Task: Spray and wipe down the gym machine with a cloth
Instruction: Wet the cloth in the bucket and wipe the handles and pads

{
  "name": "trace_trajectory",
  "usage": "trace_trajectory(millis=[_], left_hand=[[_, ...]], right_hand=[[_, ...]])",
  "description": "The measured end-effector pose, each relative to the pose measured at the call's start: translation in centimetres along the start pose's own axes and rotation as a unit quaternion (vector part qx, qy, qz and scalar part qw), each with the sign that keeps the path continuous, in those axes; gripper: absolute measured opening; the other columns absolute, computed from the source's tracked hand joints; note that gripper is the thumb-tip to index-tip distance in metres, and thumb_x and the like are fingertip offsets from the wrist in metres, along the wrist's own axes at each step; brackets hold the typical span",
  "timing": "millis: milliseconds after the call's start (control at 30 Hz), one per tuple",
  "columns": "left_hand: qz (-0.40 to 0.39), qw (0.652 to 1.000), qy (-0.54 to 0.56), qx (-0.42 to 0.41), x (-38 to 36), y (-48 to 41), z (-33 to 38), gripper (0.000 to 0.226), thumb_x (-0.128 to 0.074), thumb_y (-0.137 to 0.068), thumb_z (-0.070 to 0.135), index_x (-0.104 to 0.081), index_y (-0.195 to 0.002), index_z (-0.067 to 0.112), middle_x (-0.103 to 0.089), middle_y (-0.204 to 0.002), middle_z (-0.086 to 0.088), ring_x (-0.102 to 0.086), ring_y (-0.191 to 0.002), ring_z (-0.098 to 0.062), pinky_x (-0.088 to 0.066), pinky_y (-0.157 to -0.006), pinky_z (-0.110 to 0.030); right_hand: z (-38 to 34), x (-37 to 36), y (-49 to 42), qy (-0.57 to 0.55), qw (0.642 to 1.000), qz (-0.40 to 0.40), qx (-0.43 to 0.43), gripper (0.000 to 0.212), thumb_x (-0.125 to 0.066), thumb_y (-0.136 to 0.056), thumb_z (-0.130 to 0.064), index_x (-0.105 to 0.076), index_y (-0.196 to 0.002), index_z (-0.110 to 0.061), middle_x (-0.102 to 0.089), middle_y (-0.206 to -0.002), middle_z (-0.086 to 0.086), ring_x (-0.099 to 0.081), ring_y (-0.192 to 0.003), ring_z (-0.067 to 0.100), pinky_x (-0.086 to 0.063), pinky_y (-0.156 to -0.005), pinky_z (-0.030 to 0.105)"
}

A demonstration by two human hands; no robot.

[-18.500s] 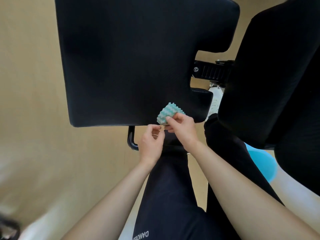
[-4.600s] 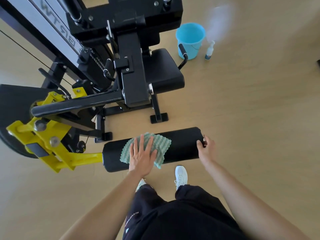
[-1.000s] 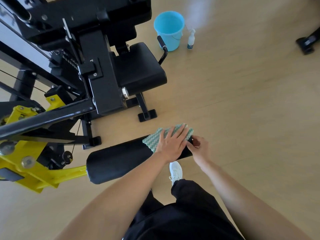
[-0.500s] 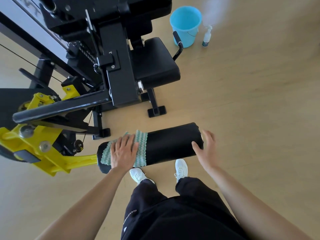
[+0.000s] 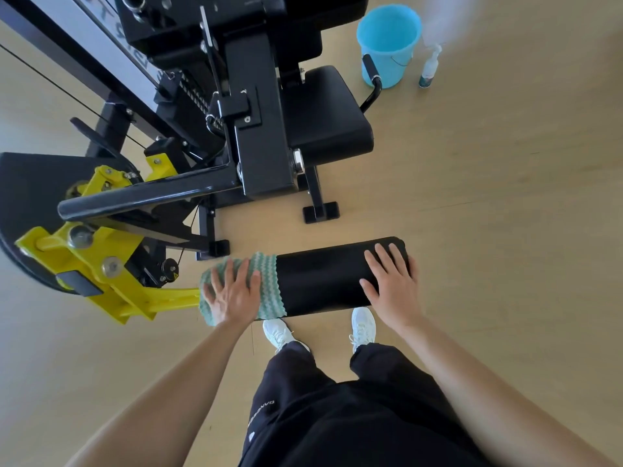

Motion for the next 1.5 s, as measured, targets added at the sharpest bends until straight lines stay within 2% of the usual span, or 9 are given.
trace_trajectory(millis=[200,400,667,767,867,967,1100,1267,1500], left_hand=[[-0.028,0.998,-0.001,0.055,0.3,-1.2,1.1,0.054,-0.009,-0.105,0.054,-0.025,-0.155,0.041,-0.016,-0.170,0.002,0.005,-0.157,-0.040,0.007,-0.118,-0.072],[-0.027,0.994,-0.032,-0.104,-0.6,1.1,10.4,0.057,-0.009,-0.107,0.048,-0.024,-0.159,0.030,-0.030,-0.166,0.004,-0.018,-0.156,-0.028,-0.001,-0.124,-0.063],[-0.052,0.962,-0.012,-0.268,-3.3,6.3,18.3,0.063,-0.016,-0.107,0.051,0.002,-0.164,0.030,0.001,-0.172,0.010,0.011,-0.158,-0.027,0.011,-0.124,-0.058],[-0.012,0.948,0.035,-0.317,-2.0,6.5,15.5,0.062,-0.020,-0.106,0.046,-0.010,-0.164,0.028,-0.008,-0.172,0.005,-0.003,-0.159,-0.025,-0.004,-0.127,-0.053],[0.077,0.975,0.087,-0.191,-0.4,5.4,9.2,0.062,-0.028,-0.101,0.042,-0.031,-0.159,0.019,-0.026,-0.168,-0.004,-0.021,-0.156,-0.027,-0.015,-0.126,-0.049],[0.098,0.988,0.094,-0.071,-0.1,4.6,3.6,0.066,-0.030,-0.099,0.044,-0.033,-0.159,0.015,-0.027,-0.168,-0.007,-0.020,-0.156,-0.030,-0.021,-0.124,-0.051],[0.056,0.994,0.047,-0.076,-1.1,4.5,1.3,0.071,-0.024,-0.100,0.046,-0.024,-0.162,0.012,-0.017,-0.171,-0.007,-0.008,-0.159,-0.030,-0.012,-0.128,-0.048],[0.036,0.997,0.055,-0.044,-1.3,4.5,2.4,0.068,-0.041,-0.106,0.038,-0.016,-0.164,0.012,-0.008,-0.172,-0.007,0.004,-0.159,-0.030,0.001,-0.129,-0.046],[0.038,0.997,0.047,-0.046,-1.3,4.6,2.6,0.069,-0.037,-0.106,0.043,-0.014,-0.164,0.014,-0.007,-0.172,-0.006,0.006,-0.159,-0.030,0.001,-0.129,-0.047]], right_hand=[[-0.2,0.0,3.2,-0.023,0.999,0.025,-0.010,0.062,-0.067,-0.095,-0.024,-0.046,-0.153,-0.020,-0.037,-0.164,0.003,-0.023,-0.156,0.026,-0.011,-0.126,0.048],[-0.1,0.5,3.4,-0.063,0.996,0.059,-0.028,0.059,-0.073,-0.088,-0.012,-0.057,-0.145,-0.019,-0.046,-0.158,0.001,-0.032,-0.152,0.025,-0.016,-0.123,0.046],[-0.2,1.4,3.3,-0.110,0.983,0.124,-0.074,0.048,-0.072,-0.084,-0.006,-0.066,-0.130,-0.013,-0.063,-0.137,0.003,-0.053,-0.132,0.027,-0.032,-0.110,0.042],[-2.7,2.3,2.5,-0.149,0.975,0.163,-0.036,0.041,-0.060,-0.087,-0.009,-0.065,-0.127,-0.010,-0.063,-0.125,0.004,-0.057,-0.117,0.027,-0.041,-0.102,0.043],[-7.4,1.2,0.7,-0.153,0.983,0.087,0.053,0.042,-0.066,-0.090,-0.012,-0.061,-0.132,-0.010,-0.056,-0.141,0.009,-0.052,-0.131,0.030,-0.043,-0.109,0.048],[-11.9,-1.2,-1.1,-0.107,0.985,-0.058,0.124,0.056,-0.059,-0.100,-0.029,-0.044,-0.152,-0.015,-0.030,-0.166,0.009,-0.024,-0.154,0.034,-0.021,-0.124,0.049],[-14.3,-3.8,-2.7,0.003,0.972,-0.175,0.155,0.065,-0.029,-0.107,-0.054,-0.013,-0.164,-0.027,-0.003,-0.172,0.006,0.002,-0.158,0.036,-0.001,-0.128,0.054],[-10.8,-3.4,-2.6,0.051,0.979,-0.177,0.092,0.071,-0.008,-0.101,-0.071,-0.002,-0.163,-0.036,-0.008,-0.172,0.005,-0.002,-0.158,0.038,-0.001,-0.127,0.057],[-1.6,-0.1,-1.8,0.069,0.988,-0.128,-0.045,0.082,0.002,-0.097,-0.077,-0.005,-0.164,-0.031,-0.003,-0.172,0.009,0.005,-0.158,0.033,0.007,-0.126,0.052]])
Point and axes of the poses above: each hand's wrist, its own y-axis away from the middle knuckle, its own x-axis out of the back of the hand, z = x × y, the point moved 6 cm from there along -y, towards the middle knuckle
